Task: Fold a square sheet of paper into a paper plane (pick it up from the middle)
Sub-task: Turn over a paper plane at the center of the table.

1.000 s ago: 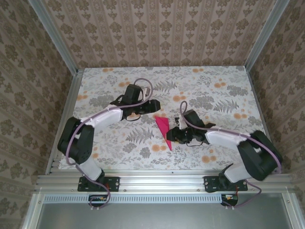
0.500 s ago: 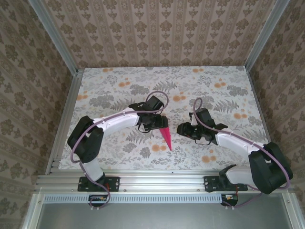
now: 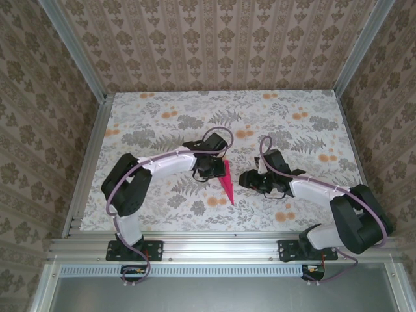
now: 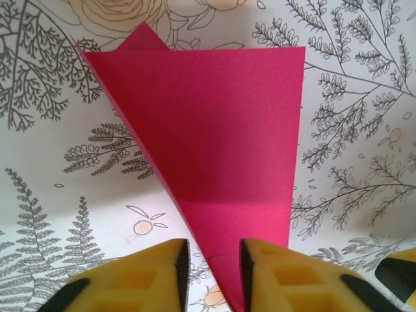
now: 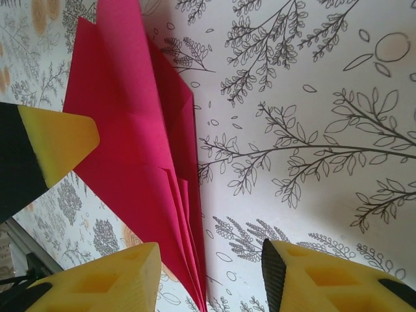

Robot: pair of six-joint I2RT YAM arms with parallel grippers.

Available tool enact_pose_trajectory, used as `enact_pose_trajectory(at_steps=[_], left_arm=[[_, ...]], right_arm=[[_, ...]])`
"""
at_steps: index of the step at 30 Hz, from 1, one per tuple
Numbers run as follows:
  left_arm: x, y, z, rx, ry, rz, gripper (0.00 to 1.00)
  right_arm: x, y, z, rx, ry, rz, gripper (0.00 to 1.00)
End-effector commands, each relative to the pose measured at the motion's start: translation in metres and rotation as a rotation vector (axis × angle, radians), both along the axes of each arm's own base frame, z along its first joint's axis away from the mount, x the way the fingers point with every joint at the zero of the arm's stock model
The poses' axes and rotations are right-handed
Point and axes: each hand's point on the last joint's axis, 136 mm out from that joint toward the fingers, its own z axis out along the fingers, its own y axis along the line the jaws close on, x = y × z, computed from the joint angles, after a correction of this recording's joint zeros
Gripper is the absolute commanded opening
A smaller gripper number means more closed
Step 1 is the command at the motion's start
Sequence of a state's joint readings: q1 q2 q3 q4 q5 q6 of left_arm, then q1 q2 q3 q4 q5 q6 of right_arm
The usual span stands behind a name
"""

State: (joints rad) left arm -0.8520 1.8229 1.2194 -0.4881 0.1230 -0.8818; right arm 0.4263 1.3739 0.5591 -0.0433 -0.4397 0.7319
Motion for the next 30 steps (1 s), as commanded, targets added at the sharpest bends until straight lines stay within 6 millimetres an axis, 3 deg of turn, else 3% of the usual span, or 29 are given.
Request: enact_pose_trajectory(at_steps=[1,4,20,30], left_arm=[[-0.004,0.003,0.014,-0.049,-0.039,0.002,0.12],[-0.006,0.006,0.013,-0.089,-0.045,-0.003,0.0],[-0.013,0.028,0.008,-0.188,-0.088,-0.027,0.0],[-0.015,0.031,0.004,-0.184,-0.082,-0.024,0.0]], right_arm=[[0.002,0.014,0.001,0.031,0.005,0.041,0.47],[0.005,0.022,0.001,0.033,0.005,0.058,0.48],[0.006,0.067,0.008,0.026,-0.023,0.211,0.55],[0.002,0.077,-0.005,0.009,0.005,0.235,0.55]])
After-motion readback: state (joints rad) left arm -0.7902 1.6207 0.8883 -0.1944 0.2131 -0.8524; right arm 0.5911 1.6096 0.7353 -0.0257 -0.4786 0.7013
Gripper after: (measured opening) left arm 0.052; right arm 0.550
